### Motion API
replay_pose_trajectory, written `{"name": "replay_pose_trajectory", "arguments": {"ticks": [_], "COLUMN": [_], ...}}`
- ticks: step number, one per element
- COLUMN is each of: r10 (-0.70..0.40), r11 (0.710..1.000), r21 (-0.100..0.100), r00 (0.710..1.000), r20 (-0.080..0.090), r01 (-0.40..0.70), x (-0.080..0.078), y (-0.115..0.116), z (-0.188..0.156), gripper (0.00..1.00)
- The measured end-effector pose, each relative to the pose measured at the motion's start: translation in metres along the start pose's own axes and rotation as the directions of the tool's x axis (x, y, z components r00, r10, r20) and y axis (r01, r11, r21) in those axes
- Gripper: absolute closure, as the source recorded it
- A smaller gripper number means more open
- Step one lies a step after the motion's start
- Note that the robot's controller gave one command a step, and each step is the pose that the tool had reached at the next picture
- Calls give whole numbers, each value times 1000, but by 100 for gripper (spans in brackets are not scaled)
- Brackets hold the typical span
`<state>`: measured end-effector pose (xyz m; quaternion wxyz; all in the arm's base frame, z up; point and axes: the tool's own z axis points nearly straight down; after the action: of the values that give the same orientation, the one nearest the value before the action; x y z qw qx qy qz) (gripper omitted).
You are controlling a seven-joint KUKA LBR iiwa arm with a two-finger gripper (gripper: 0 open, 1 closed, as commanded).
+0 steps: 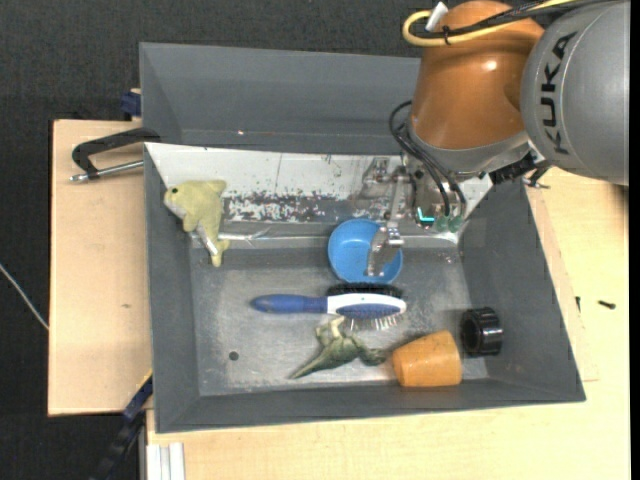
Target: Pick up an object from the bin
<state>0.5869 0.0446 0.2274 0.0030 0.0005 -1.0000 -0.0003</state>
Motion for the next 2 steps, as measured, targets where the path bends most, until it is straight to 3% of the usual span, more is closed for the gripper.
{"name": "replay_pose_trajectory", "arguments": {"ticks": [1, 2], "r10": [-181, -183], "r11": [983, 983], "r21": [1, 1], "r00": [983, 983], "r20": [-1, 10], "r01": [181, 183], "x": [25, 22], "y": [-80, -78], "z": [126, 121], "gripper": [0, 100]}}
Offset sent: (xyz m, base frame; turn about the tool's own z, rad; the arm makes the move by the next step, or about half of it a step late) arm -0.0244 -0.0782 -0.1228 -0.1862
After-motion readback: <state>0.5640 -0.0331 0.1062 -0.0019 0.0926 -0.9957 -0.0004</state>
